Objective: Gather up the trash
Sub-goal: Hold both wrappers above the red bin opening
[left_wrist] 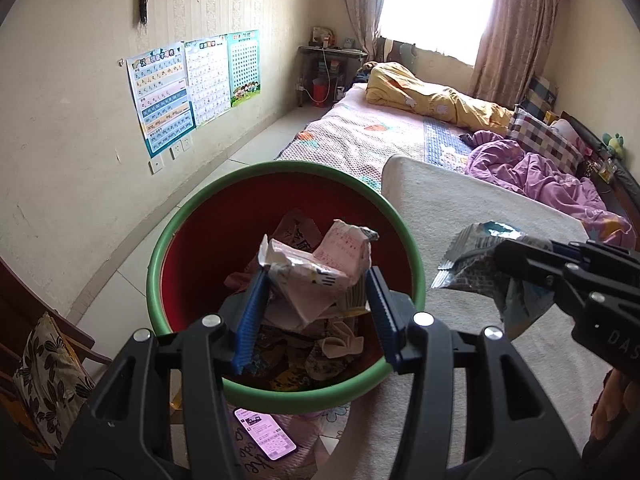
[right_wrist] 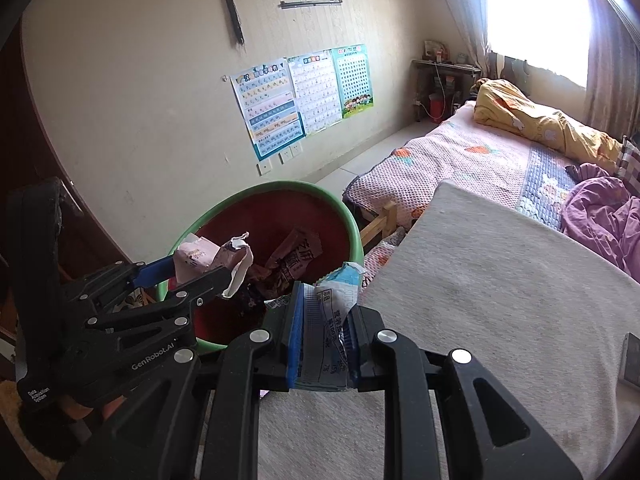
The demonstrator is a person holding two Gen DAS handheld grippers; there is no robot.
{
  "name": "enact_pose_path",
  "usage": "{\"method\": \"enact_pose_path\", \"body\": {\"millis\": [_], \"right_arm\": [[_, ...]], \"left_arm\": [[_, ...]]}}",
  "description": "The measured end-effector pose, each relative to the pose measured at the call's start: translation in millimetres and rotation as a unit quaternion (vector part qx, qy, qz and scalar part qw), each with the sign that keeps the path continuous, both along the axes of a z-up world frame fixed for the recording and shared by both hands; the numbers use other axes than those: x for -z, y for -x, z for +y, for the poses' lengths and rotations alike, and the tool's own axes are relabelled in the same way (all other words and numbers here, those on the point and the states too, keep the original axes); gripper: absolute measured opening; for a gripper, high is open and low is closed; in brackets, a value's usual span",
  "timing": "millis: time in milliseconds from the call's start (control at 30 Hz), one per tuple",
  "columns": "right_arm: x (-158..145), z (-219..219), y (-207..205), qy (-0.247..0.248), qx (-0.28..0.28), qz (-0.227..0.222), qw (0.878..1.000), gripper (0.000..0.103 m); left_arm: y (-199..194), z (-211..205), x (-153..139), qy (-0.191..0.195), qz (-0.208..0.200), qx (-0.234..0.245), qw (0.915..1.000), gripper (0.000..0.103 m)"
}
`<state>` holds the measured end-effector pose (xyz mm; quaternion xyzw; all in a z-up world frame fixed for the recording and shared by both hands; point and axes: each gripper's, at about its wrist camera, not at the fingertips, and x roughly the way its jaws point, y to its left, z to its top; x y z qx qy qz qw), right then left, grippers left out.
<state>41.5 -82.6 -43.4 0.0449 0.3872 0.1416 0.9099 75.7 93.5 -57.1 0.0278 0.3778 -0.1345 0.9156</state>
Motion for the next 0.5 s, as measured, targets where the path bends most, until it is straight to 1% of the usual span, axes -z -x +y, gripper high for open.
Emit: {"method": "enact_pose_path", "body": {"millis": [267, 500], "right_arm": [[1.3, 2.1, -0.8, 0.000, -0.001, 0.001, 1.000, 0.018], [6.4, 13.8, -3.6, 0.001, -0.002, 0.005, 1.000, 0.018]], "left_arm": [[-5.5, 3.5, 1.2, -0.002, 0.002, 0.000, 1.0000, 0.048], [-14.4, 14.1, 5.7, -0.003, 0.007, 0.002, 1.0000, 0.048]]}}
